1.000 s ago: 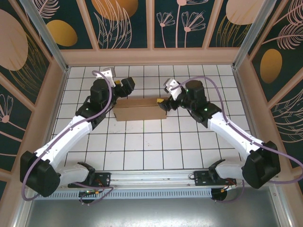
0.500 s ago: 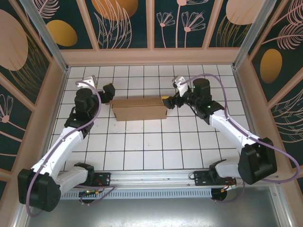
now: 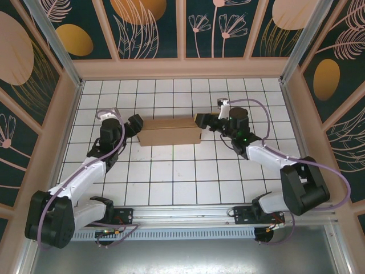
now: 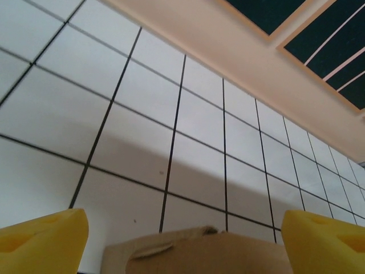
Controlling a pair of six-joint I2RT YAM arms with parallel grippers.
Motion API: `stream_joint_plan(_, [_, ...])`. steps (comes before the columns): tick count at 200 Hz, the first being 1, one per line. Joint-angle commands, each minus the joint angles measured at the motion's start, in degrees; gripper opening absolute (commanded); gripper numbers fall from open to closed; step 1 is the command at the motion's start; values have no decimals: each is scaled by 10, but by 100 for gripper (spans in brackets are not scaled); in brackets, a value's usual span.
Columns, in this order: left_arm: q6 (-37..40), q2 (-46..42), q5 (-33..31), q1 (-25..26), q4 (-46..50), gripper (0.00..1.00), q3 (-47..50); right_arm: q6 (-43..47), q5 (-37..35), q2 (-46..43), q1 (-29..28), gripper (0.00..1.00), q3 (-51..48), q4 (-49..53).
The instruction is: Fold the paper box
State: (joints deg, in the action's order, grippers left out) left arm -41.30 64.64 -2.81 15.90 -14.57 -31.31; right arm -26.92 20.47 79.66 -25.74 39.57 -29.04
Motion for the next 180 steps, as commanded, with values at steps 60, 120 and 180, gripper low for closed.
stream_joint_plan(60, [-186, 85, 175, 2, -256, 76, 50, -119, 49, 51, -15, 77, -22, -131])
stream_joint_plan(120, [-272, 175, 211, 4, -441, 72, 52, -109, 58, 70, -2, 76, 3, -151])
stream_joint_plan(180, [-290, 272, 181, 42, -494, 71, -18, -95, 102, 125, 57, 76, 58, -151])
